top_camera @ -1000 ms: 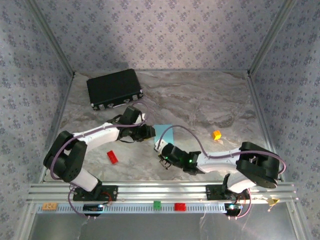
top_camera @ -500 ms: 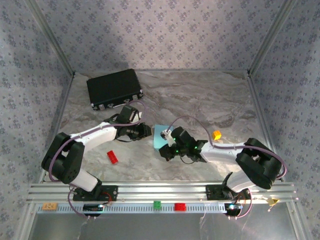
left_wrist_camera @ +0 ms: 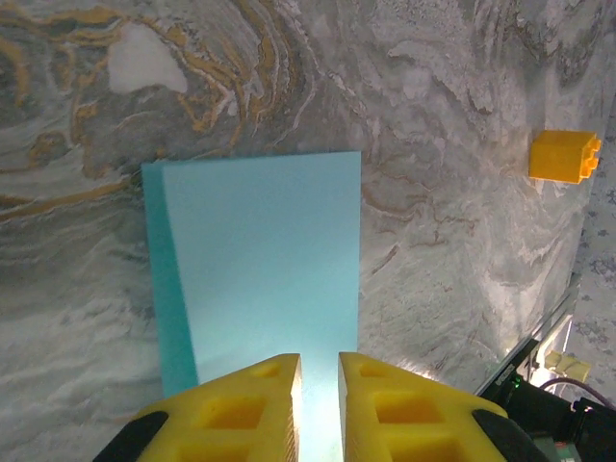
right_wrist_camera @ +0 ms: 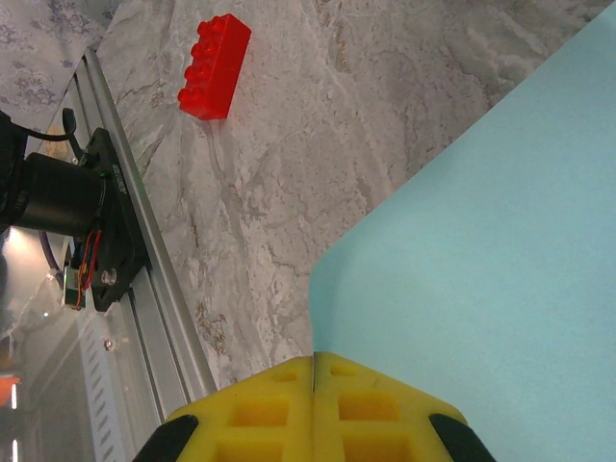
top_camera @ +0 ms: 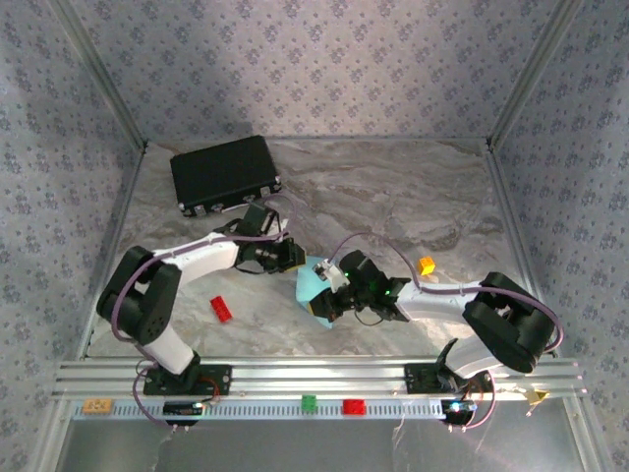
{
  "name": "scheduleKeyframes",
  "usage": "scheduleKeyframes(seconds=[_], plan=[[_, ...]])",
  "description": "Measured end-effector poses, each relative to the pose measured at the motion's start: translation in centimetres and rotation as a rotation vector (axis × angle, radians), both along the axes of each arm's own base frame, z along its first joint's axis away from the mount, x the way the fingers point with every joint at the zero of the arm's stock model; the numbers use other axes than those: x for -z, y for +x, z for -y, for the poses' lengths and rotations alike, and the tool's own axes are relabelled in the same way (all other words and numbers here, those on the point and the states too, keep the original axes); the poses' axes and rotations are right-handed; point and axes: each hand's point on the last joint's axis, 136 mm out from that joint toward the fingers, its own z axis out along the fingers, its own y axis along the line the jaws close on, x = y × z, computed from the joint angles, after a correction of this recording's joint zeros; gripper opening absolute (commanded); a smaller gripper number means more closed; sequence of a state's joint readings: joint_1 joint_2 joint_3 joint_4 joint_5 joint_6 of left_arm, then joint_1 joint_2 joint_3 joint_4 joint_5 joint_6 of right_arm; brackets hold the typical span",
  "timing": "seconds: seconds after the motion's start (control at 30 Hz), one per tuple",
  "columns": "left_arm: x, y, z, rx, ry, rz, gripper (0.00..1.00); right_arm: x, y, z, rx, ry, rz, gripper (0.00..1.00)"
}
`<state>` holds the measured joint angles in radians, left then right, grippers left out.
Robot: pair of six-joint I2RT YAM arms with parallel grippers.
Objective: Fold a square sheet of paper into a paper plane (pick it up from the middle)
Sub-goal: Third fold the triangle at the center of the table.
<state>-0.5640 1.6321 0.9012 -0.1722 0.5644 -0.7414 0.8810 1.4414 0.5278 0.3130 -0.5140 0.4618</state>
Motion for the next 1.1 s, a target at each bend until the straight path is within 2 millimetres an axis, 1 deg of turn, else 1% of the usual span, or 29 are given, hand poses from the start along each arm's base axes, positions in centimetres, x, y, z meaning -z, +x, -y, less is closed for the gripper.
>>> scheduleKeyframes(seconds=[0.2,0.33,0.53,0.6,0.77,1.1], plan=[[1.2,0.4,1.8,0.058,-0.001,-0.023,0.15,0.0,0.0,-0.1,-0.003,0.005,-0.005,0.03],[2.4,0.6,2.7,0.089,0.006,-0.042,0.13,0.4,-0.1,-0.1,-0.003,-0.001,-0.009,0.03],[4.9,0.4,2.6,0.102,0.043,-0.095,0.11,1.2,-0.1,0.2,0.002,-0.02,-0.027,0.03],[5.4,0.2,2.5,0.103,0.051,-0.107,0.11,1.5,-0.1,0.2,0.004,-0.027,-0.033,0.03],[5.6,0.2,2.5,0.108,0.052,-0.106,0.09,1.7,0.2,0.4,0.019,-0.031,-0.041,0.04],[5.6,0.2,2.5,0.111,0.053,-0.102,0.09,1.9,1.8,1.3,0.088,-0.047,-0.042,0.04]])
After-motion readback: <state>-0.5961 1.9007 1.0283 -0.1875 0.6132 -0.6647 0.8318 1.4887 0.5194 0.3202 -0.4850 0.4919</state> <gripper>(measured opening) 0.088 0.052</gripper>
